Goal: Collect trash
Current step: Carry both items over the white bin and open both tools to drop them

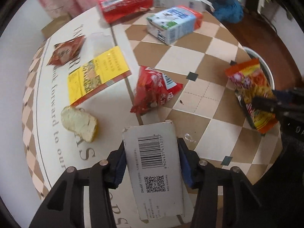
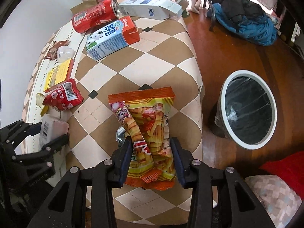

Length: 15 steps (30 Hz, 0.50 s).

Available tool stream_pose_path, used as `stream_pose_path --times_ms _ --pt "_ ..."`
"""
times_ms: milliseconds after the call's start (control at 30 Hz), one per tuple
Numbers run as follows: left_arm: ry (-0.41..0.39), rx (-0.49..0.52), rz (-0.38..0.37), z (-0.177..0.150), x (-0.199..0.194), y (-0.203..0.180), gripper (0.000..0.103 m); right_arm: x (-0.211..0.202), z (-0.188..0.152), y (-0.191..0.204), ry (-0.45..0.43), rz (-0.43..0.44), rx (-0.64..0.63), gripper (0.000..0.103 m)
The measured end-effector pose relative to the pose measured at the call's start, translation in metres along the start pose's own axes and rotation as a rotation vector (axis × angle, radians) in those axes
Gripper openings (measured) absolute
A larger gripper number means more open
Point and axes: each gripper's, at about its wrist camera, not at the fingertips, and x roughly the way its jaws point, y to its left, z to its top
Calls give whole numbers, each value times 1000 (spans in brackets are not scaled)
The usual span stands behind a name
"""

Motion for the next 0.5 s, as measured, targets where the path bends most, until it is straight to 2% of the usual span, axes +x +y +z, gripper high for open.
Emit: stream_pose_path --times_ms 67,133,267,300,500 --pt "-13 -51 4 -1 -16 9 45 0 -1 2 -6 -20 -16 37" --pt "-22 -103 26 -10 -27 13 45 -2 -3 0 -15 -8 -15 28" --pt "-78 -170 69 -19 -49 11 45 -13 -9 -3 -46 39 4 25" --pt "-88 -183 73 -3 -47 2 45 -16 -10 -4 -56 44 0 25" --pt "-164 -234 62 15 -86 -3 45 -48 -14 -10 -116 86 0 23"
